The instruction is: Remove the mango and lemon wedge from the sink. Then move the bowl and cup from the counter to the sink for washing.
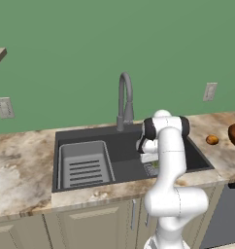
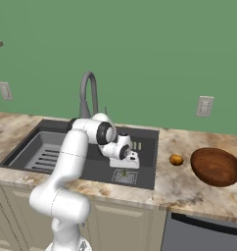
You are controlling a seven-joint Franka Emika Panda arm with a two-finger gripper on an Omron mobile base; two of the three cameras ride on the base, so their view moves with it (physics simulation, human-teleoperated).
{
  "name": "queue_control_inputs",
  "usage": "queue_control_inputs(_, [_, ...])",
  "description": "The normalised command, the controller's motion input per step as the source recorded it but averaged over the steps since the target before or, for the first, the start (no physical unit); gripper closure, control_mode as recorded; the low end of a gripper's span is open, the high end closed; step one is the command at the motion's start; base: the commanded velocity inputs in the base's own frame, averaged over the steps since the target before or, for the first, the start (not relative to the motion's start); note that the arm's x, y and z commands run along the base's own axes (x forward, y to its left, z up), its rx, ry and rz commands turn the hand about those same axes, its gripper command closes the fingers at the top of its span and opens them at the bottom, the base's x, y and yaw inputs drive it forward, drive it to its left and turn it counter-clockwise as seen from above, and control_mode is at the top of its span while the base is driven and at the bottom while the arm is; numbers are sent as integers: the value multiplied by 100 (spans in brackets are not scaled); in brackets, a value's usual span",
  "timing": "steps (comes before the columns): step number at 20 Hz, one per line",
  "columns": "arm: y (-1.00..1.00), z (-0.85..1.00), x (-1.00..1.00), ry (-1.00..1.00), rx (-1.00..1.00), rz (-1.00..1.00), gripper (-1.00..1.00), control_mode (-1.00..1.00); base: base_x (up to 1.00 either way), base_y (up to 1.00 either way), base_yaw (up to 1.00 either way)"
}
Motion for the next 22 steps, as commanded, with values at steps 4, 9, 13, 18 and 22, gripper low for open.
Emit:
queue_control_inputs(4, [-4, 20, 0, 0, 0, 0, 100, -100, 0, 0, 0])
queue_control_inputs(9, [-6, 25, -1, 0, 0, 0, 100, -100, 0, 0, 0])
queue_control_inputs(13, [-8, 28, -3, 0, 0, 0, 100, -100, 0, 0, 0])
queue_control_inputs(18, [-11, 29, -5, 0, 0, 0, 100, -100, 0, 0, 0])
queue_control_inputs(22, [-12, 30, -6, 0, 0, 0, 100, -100, 0, 0, 0])
